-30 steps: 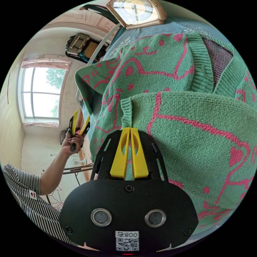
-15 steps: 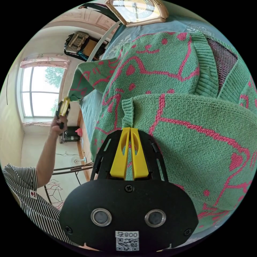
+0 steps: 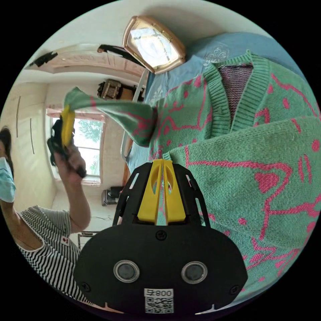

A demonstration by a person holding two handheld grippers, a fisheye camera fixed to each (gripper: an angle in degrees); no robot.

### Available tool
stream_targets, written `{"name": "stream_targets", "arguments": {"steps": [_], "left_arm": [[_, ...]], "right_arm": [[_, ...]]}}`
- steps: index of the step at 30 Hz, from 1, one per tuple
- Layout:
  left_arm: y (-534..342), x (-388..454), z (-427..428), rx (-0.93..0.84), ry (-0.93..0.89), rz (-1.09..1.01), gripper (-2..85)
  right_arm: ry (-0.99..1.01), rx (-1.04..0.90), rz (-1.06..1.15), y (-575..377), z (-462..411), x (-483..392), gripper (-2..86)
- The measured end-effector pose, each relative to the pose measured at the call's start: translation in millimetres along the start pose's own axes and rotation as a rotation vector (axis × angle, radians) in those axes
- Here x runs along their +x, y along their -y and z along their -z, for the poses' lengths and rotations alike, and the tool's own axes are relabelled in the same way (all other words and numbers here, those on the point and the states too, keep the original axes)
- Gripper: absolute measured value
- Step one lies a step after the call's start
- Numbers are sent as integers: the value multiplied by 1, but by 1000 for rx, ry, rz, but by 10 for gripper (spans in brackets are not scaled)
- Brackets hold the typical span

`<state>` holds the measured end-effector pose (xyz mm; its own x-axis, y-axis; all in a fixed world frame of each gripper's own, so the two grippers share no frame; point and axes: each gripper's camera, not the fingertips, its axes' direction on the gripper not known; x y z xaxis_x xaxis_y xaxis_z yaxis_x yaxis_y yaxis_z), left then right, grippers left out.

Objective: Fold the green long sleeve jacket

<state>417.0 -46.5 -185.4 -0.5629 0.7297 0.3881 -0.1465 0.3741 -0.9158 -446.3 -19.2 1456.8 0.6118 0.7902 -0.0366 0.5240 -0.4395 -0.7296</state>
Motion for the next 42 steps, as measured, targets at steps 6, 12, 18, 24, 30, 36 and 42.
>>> {"name": "stream_targets", "arguments": {"steps": [6, 12, 18, 24, 30, 36, 42], "left_arm": [[-73, 44, -91, -134, -18, 127, 31], [-106, 55, -117, -154, -45, 228, 49], [-160, 39, -130, -328, -117, 416, 76], [-190, -1, -130, -271, -212, 634, 127], [-199, -48, -163, -190, -271, 748, 131], [-196, -67, -199, -277, -202, 748, 74], [-201, -72, -203, -249, -245, 797, 42]], "right_arm": [[310, 70, -61, -19, 28, 69, 14], [546, 14, -131, -25, -1, 120, 53], [430, -131, -43, -8, -33, 123, 57], [277, -285, 40, -4, -70, 114, 51], [-30, -197, 65, -14, -39, 116, 56], [-173, -268, 80, -17, -51, 119, 69], [-215, -301, 85, -11, -62, 120, 40]]}}
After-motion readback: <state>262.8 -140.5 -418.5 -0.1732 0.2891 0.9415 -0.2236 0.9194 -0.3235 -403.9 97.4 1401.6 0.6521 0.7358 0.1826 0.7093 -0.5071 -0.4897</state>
